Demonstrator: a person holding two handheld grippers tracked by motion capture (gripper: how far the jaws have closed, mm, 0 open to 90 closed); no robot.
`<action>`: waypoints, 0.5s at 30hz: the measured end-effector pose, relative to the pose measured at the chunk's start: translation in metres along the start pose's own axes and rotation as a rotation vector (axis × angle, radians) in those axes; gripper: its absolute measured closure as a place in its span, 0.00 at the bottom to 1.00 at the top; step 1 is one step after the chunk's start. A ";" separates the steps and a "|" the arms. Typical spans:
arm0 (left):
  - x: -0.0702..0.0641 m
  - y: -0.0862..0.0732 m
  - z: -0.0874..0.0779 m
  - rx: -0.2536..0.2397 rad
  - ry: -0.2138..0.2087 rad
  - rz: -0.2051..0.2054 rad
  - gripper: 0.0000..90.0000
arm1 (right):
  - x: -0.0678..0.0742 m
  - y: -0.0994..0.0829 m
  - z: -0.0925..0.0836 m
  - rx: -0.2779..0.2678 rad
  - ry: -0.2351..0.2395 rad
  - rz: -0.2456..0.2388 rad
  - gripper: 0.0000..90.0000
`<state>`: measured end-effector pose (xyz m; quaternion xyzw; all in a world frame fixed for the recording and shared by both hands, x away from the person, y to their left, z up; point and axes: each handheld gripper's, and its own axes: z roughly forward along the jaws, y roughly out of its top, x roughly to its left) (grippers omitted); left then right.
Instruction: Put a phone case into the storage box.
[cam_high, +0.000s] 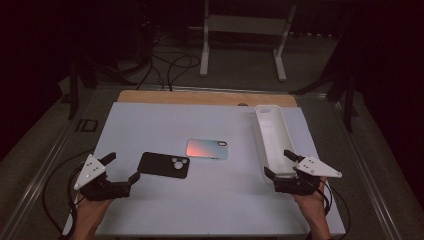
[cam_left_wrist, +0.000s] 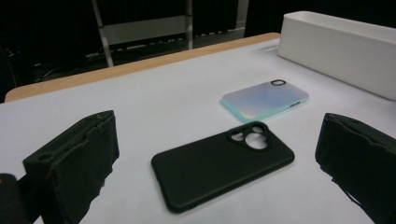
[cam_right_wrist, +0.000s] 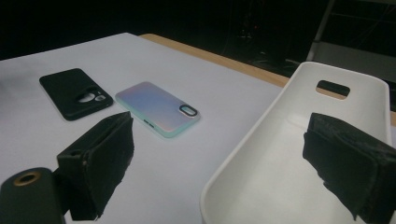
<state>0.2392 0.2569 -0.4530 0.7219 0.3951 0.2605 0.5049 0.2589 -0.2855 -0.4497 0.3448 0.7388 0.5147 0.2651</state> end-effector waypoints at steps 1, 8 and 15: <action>0.000 0.002 0.002 -0.001 -0.006 0.000 0.00 | 0.000 0.000 0.000 0.000 -0.002 0.000 0.10; -0.002 0.013 0.017 0.021 -0.028 0.030 0.00 | -0.001 -0.001 0.001 0.000 -0.006 0.002 0.10; -0.005 0.028 0.040 0.030 -0.059 0.042 0.01 | -0.001 -0.001 0.000 -0.001 -0.008 0.005 0.10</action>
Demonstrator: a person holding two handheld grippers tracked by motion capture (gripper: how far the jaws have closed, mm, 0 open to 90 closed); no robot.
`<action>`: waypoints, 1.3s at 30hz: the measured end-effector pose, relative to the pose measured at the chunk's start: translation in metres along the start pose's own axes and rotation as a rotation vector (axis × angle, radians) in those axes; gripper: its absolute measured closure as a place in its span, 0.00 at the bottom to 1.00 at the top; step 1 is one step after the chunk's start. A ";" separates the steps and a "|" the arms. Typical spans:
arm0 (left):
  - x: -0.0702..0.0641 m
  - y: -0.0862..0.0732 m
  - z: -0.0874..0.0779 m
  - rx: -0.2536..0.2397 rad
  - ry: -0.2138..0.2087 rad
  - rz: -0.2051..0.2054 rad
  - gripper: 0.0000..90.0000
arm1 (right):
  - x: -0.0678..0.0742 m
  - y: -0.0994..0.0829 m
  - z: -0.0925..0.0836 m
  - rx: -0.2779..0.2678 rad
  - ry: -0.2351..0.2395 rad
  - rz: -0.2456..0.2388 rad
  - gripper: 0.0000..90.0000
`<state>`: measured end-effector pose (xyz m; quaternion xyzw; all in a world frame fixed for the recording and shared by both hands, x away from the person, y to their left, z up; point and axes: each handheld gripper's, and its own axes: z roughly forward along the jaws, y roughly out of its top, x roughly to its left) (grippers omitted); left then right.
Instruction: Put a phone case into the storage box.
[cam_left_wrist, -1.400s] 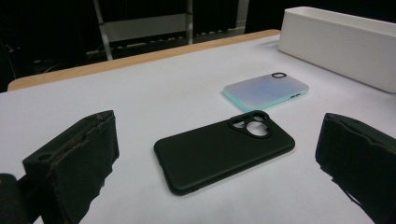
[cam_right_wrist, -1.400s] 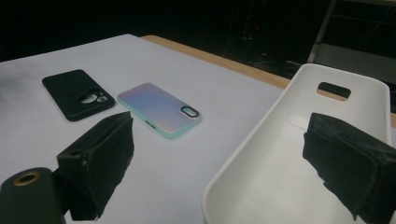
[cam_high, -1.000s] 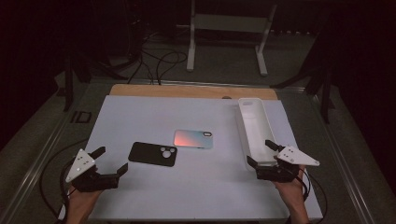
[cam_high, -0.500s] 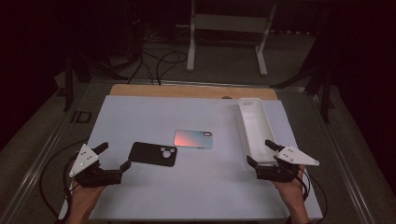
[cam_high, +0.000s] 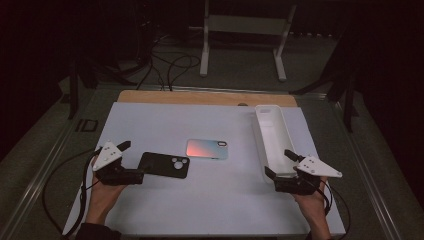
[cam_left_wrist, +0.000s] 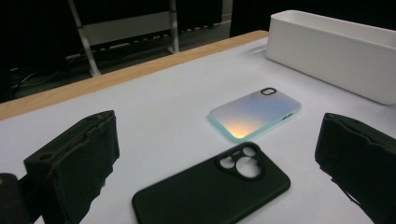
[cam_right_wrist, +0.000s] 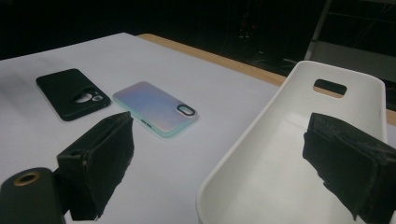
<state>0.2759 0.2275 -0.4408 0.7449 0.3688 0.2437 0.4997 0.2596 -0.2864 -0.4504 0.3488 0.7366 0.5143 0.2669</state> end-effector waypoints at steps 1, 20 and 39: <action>0.000 0.000 0.000 0.000 0.000 0.000 0.01 | 0.000 0.000 0.000 0.000 0.000 -0.001 0.10; 0.011 0.015 0.063 0.064 -0.029 -0.041 0.10 | 0.000 -0.001 0.002 0.005 0.005 -0.003 0.10; 0.016 0.020 0.136 0.182 -0.022 -0.040 0.60 | 0.000 -0.001 0.003 -0.001 0.010 -0.003 0.10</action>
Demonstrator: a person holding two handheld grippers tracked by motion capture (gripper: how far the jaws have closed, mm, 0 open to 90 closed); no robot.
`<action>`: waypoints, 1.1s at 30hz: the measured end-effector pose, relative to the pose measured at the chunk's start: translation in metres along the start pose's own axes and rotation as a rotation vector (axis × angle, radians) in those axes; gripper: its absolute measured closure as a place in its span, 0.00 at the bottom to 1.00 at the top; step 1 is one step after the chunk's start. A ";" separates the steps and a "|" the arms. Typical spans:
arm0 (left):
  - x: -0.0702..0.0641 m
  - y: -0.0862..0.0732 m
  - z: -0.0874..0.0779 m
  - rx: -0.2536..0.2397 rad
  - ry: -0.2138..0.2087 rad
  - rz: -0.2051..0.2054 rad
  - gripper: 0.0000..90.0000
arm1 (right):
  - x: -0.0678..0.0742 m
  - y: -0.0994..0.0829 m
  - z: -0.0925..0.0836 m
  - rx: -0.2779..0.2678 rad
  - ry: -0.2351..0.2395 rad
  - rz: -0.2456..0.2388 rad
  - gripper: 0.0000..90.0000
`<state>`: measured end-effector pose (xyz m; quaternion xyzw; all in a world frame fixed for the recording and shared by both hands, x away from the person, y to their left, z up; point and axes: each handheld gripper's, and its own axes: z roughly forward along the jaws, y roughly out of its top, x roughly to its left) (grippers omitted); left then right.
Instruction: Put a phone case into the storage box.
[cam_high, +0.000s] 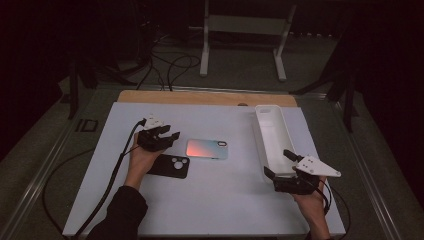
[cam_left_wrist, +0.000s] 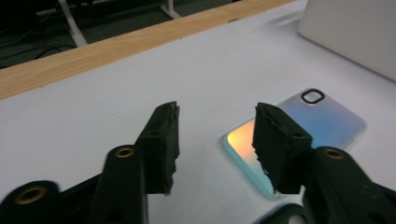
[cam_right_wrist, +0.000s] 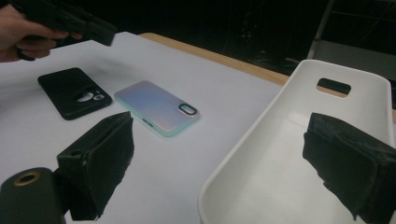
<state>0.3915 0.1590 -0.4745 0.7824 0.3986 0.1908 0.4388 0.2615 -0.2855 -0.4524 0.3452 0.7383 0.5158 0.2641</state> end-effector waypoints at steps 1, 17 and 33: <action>0.000 0.002 0.006 0.013 -0.003 0.004 0.63 | 0.000 0.000 0.000 0.000 0.001 0.000 0.10; 0.002 0.008 0.055 0.178 0.021 0.010 1.00 | -0.001 0.000 0.000 -0.001 0.005 0.001 0.10; -0.009 0.008 0.096 0.334 0.007 0.044 1.00 | -0.002 0.001 -0.002 -0.011 0.008 0.008 0.10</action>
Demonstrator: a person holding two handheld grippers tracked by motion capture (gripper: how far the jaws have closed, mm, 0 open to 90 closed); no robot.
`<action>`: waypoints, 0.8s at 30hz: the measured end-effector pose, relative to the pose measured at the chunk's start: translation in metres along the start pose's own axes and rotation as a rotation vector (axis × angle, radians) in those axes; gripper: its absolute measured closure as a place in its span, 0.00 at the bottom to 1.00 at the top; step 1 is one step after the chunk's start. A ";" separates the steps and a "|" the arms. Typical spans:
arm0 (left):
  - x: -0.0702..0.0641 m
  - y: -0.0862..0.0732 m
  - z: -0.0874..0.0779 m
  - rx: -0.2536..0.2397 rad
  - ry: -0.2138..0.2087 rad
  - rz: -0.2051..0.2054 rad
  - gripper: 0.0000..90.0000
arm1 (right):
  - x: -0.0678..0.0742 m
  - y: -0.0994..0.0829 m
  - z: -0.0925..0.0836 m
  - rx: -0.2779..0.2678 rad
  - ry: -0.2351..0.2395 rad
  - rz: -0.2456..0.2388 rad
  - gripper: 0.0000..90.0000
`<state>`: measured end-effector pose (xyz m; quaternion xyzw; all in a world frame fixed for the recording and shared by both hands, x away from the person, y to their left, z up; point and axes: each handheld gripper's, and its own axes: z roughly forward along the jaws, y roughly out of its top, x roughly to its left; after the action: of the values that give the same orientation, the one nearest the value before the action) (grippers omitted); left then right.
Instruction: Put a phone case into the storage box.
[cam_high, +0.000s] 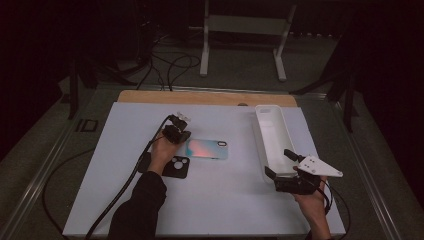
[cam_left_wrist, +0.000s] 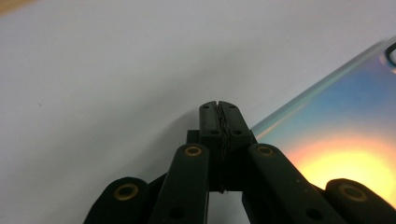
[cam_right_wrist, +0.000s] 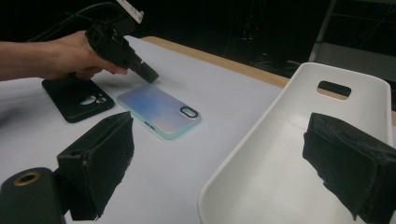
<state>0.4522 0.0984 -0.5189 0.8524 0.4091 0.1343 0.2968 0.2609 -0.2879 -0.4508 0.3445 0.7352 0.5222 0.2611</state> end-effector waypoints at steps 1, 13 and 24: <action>0.000 0.000 0.000 0.000 0.000 0.000 1.00 | 0.000 0.000 0.000 0.000 0.000 0.000 0.10; -0.044 -0.008 -0.013 0.055 -0.083 0.182 1.00 | 0.002 -0.001 0.001 0.008 -0.001 -0.002 0.10; -0.094 -0.037 -0.032 0.016 -0.193 0.216 1.00 | 0.005 0.000 0.003 0.012 0.002 -0.010 0.10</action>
<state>0.3556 0.0563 -0.5155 0.9027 0.2856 0.0796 0.3118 0.2597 -0.2822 -0.4519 0.3420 0.7402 0.5169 0.2608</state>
